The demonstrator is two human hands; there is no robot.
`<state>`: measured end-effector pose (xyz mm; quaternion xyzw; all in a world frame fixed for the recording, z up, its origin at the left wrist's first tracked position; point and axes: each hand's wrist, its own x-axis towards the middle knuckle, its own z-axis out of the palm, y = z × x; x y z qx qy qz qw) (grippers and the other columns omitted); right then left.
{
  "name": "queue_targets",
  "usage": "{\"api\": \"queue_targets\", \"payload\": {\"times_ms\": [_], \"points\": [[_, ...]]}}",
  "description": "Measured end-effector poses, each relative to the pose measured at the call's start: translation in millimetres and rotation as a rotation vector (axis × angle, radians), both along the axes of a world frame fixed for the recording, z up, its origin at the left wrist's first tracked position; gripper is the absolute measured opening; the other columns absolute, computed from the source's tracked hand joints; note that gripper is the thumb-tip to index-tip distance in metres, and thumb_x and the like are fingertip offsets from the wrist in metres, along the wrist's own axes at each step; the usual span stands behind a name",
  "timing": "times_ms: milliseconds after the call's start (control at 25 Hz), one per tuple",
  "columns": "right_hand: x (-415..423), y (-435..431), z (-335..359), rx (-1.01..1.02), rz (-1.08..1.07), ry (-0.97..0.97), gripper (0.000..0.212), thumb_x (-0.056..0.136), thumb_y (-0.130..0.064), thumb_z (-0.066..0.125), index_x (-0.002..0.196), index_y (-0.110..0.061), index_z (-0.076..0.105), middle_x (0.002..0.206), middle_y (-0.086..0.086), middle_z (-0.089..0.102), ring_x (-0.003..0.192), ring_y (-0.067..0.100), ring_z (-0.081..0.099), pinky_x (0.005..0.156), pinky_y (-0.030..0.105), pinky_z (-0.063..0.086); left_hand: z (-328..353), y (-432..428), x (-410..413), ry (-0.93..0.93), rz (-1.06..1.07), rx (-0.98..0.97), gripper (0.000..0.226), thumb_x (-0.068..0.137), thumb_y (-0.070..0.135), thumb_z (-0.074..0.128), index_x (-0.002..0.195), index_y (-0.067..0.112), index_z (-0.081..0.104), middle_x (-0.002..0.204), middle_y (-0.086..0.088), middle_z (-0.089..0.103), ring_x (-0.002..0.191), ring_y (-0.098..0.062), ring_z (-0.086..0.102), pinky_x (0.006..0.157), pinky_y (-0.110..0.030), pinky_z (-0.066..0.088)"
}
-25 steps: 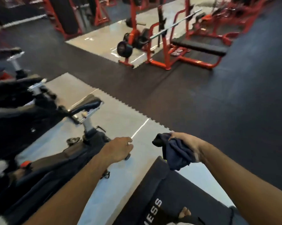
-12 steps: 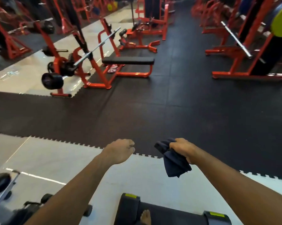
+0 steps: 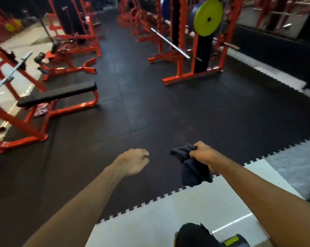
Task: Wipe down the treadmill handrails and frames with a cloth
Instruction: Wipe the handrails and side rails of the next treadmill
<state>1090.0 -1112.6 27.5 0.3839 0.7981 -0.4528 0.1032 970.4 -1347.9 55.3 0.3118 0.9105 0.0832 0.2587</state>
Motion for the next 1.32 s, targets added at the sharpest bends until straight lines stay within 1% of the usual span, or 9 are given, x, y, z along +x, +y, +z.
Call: {"api": "queue_targets", "payload": {"times_ms": [120, 320, 400, 520, 760, 920, 1000, 1120, 1320], "points": [[-33, 67, -48, -0.032, -0.11, 0.043, 0.025, 0.096, -0.011, 0.047, 0.119, -0.019, 0.043, 0.109, 0.012, 0.057, 0.098, 0.026, 0.057, 0.079, 0.041, 0.05, -44, 82, -65, 0.042, -0.105, -0.004, 0.039, 0.094, 0.034, 0.042, 0.129, 0.03, 0.056, 0.131, 0.004, 0.062, 0.12, -0.023, 0.057, 0.104, -0.041, 0.043], [-90, 209, -188, -0.024, -0.318, 0.1, 0.015, 0.096, -0.017, 0.056, 0.107, -0.008, 0.059, 0.103, 0.01, 0.063, 0.083, 0.018, 0.058, 0.069, 0.031, 0.047, -172, 268, -166, 0.131, -0.328, 0.021, 0.043, 0.095, 0.032, 0.042, 0.137, 0.03, 0.051, 0.135, 0.006, 0.059, 0.122, -0.021, 0.057, 0.105, -0.04, 0.043], [-98, 263, -222, -0.044, -0.476, 0.124, 0.016, 0.096, -0.018, 0.059, 0.108, -0.008, 0.06, 0.104, 0.009, 0.063, 0.086, 0.018, 0.06, 0.073, 0.032, 0.05, -209, 348, -189, 0.107, -0.437, 0.034, 0.043, 0.095, 0.031, 0.042, 0.137, 0.03, 0.051, 0.135, 0.005, 0.06, 0.121, -0.021, 0.057, 0.106, -0.041, 0.043], [-86, 318, -231, 0.067, -0.652, 0.077, 0.013, 0.092, -0.016, 0.059, 0.104, -0.011, 0.061, 0.103, 0.01, 0.065, 0.093, 0.024, 0.064, 0.085, 0.041, 0.056, -222, 442, -199, 0.054, -0.632, -0.021, 0.042, 0.094, 0.031, 0.042, 0.135, 0.034, 0.052, 0.135, 0.008, 0.059, 0.121, -0.019, 0.057, 0.107, -0.04, 0.042], [-38, 418, -221, 0.358, -0.999, -0.062, 0.024, 0.095, -0.01, 0.043, 0.117, -0.009, 0.053, 0.11, 0.01, 0.06, 0.102, 0.03, 0.058, 0.076, 0.032, 0.042, -212, 660, -199, 0.079, -1.045, -0.003, 0.044, 0.094, 0.03, 0.04, 0.136, 0.035, 0.051, 0.137, 0.008, 0.058, 0.123, -0.019, 0.056, 0.105, -0.037, 0.042], [-4, 451, -223, 0.317, -1.368, -0.113, 0.025, 0.095, -0.009, 0.039, 0.115, -0.009, 0.053, 0.109, 0.011, 0.056, 0.107, 0.033, 0.057, 0.076, 0.032, 0.038, -199, 764, -157, 0.034, -1.345, -0.004, 0.042, 0.096, 0.028, 0.042, 0.137, 0.03, 0.052, 0.136, 0.008, 0.059, 0.123, -0.017, 0.056, 0.105, -0.036, 0.042], [17, 467, -222, 0.202, -1.651, 0.04, 0.015, 0.089, -0.007, 0.044, 0.097, -0.01, 0.057, 0.095, 0.011, 0.056, 0.091, 0.031, 0.057, 0.072, 0.034, 0.039, -195, 816, -128, 0.032, -1.496, -0.009, 0.042, 0.095, 0.028, 0.043, 0.135, 0.028, 0.054, 0.135, 0.007, 0.06, 0.121, -0.017, 0.057, 0.104, -0.036, 0.044], [44, 481, -216, -0.025, -2.045, 0.459, 0.008, 0.082, -0.008, 0.06, 0.076, -0.005, 0.063, 0.073, 0.014, 0.06, 0.067, 0.027, 0.056, 0.062, 0.034, 0.041, -196, 883, -70, -0.043, -1.626, 0.006, 0.043, 0.092, 0.031, 0.045, 0.134, 0.028, 0.055, 0.131, 0.006, 0.062, 0.117, -0.015, 0.06, 0.103, -0.036, 0.045], [111, 540, -235, -0.083, -2.202, 0.889, 0.015, 0.082, 0.007, 0.061, 0.079, -0.008, 0.059, 0.071, 0.012, 0.055, 0.058, 0.02, 0.056, 0.053, 0.026, 0.047, -225, 952, 59, -0.5, -1.724, -0.023, 0.044, 0.09, 0.04, 0.062, 0.132, 0.031, 0.056, 0.13, 0.009, 0.061, 0.111, -0.001, 0.058, 0.102, -0.027, 0.045]]}}
